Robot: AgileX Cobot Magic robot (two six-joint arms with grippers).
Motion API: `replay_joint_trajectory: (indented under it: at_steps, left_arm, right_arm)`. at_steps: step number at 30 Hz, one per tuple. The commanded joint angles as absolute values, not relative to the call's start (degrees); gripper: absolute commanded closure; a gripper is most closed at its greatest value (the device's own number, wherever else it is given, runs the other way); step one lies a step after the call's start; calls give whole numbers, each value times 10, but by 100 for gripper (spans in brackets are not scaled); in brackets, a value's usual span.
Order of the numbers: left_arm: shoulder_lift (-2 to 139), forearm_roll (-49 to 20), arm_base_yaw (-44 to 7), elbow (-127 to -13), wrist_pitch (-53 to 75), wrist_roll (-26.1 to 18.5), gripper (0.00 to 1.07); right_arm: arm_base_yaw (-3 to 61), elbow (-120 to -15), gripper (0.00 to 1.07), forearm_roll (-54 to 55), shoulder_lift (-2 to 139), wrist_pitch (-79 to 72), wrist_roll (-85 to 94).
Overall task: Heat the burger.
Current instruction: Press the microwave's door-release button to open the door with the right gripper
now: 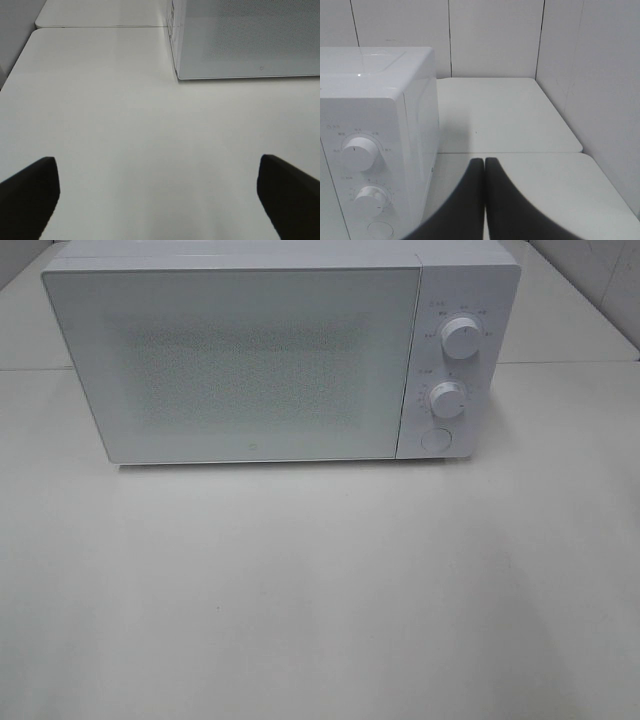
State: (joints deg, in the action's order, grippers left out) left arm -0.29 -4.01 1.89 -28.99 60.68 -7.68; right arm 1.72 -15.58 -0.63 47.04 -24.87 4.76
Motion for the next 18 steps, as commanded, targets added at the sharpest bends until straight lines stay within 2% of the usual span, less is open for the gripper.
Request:
replay_joint_trajectory:
  at_steps: [1, 7, 18]
  left_arm:
    - [-13, -41, 20, -289, 599, -74, 2]
    - [-13, -41, 20, -289, 599, -74, 2]
    - [-13, -41, 20, -289, 599, -74, 2]
  right_arm:
    - [15, -133, 107, -7, 537, -351, 41]
    - [15, -106, 107, -9, 622, -453, 20]
    - [15, -106, 107, -68, 759, -545, -68]
